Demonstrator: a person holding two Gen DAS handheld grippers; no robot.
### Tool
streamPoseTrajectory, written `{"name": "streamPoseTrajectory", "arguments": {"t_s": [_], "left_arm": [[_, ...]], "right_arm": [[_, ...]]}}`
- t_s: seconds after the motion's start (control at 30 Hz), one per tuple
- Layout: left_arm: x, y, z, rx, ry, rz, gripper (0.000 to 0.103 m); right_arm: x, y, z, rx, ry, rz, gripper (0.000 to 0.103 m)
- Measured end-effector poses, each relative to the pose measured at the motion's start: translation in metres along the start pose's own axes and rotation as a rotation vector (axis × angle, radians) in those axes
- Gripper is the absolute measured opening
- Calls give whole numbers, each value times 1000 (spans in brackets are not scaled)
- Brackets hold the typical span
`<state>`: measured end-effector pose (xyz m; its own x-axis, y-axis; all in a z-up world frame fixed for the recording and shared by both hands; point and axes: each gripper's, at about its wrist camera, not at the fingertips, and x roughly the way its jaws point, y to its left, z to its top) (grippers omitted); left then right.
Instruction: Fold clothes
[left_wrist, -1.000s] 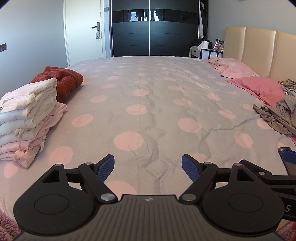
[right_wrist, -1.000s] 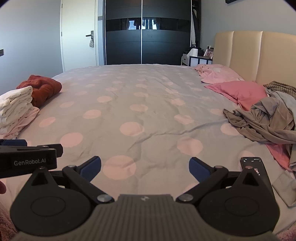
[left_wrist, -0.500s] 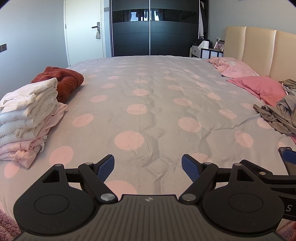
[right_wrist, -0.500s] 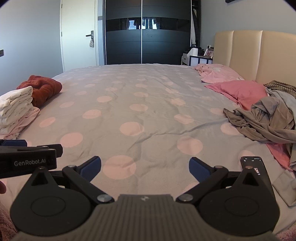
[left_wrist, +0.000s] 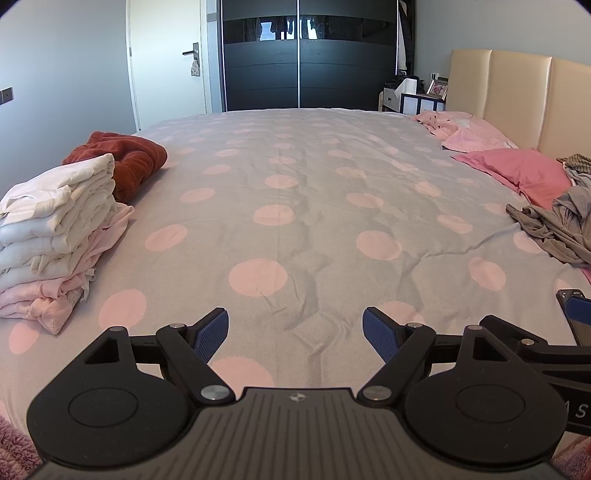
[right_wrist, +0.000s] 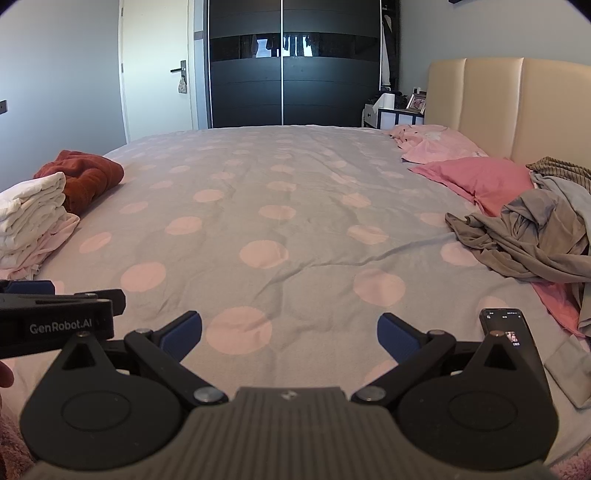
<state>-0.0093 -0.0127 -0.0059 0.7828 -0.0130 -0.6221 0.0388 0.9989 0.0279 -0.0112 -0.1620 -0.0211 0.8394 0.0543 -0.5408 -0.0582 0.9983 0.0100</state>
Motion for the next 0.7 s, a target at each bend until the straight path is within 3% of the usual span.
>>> {"name": "streamPoseTrajectory", "arguments": {"t_s": [0.47,0.7], "left_arm": [[0,-1,0,7,11,0,80],[3,-2,3,17,27,-8,80]], "right_arm": [[0,-5,0,-28,7,22,102],[-1,-10,4,-74,-1,-29,102]]}}
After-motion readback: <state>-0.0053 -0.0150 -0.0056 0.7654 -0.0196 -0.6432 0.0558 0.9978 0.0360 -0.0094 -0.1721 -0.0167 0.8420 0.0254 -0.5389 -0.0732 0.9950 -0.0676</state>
